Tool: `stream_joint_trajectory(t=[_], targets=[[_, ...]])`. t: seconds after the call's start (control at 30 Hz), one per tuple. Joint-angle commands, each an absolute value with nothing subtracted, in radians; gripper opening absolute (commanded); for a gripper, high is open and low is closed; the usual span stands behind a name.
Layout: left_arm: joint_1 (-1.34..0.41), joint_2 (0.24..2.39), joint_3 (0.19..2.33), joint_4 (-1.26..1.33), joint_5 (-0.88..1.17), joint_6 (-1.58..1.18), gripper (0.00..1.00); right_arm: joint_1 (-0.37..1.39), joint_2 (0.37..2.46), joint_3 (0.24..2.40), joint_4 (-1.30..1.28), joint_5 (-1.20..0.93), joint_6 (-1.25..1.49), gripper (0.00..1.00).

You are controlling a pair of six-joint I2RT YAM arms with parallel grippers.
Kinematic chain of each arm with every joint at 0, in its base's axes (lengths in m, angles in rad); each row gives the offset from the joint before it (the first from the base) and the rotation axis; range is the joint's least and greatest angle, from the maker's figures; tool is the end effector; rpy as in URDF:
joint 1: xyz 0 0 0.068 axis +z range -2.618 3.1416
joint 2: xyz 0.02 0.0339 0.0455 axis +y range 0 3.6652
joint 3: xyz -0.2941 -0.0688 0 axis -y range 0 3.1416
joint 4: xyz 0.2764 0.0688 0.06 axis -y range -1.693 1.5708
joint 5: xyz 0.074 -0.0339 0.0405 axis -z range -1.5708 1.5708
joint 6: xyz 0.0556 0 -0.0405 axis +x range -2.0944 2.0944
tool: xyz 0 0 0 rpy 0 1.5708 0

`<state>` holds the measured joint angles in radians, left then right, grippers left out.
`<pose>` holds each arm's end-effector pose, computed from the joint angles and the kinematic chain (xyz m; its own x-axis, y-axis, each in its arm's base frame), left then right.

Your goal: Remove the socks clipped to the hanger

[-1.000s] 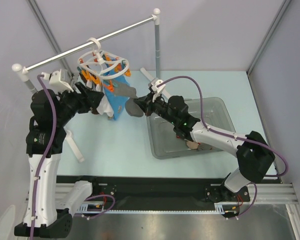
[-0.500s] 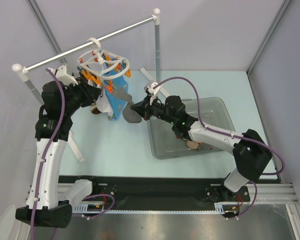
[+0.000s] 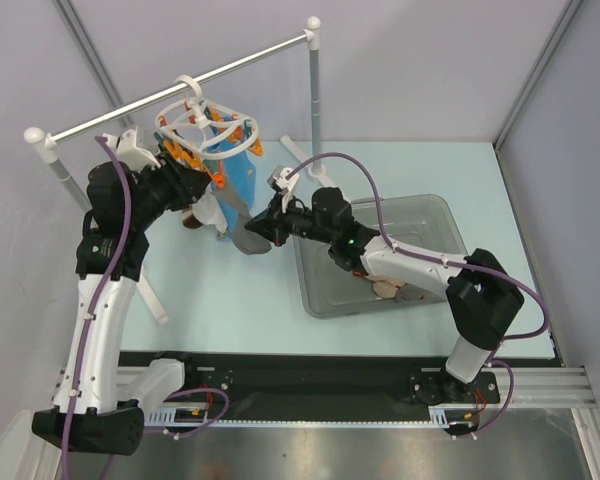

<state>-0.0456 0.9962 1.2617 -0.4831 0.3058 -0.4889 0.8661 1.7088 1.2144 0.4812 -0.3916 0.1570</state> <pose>0.2341 -0.0274 0.4634 -0.3487 -0.4324 -0.8315 0.1963 0.8338 -0.5160 0.2803 0.3624 0.3248 -0.1572 0.0382 -0.9868 -0.9383 0.3058 0.1613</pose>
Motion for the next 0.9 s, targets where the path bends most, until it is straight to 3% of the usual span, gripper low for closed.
stream_joint_trajectory(t=[0.0,0.17,0.43,0.57,0.73,0.87], targets=[[-0.049,0.991,1.249,-0.393,0.389,-0.528,0.36,0.887,1.718,1.269,0.483,-0.414,0.155,0.00],[-0.052,0.951,1.226,-0.351,0.494,-0.563,0.37,0.896,1.721,1.272,0.483,-0.405,0.155,0.00],[-0.052,0.919,1.267,-0.471,0.377,-0.522,0.49,0.903,1.697,1.267,0.474,-0.411,0.156,0.00],[-0.051,0.919,1.279,-0.473,0.350,-0.500,0.50,0.908,1.681,1.262,0.468,-0.425,0.156,0.00],[-0.015,0.940,1.284,-0.430,0.454,-0.445,0.60,0.908,1.666,1.247,0.463,-0.457,0.166,0.00],[-0.003,0.949,1.276,-0.364,0.474,-0.446,0.60,0.910,1.664,1.249,0.453,-0.469,0.164,0.00]])
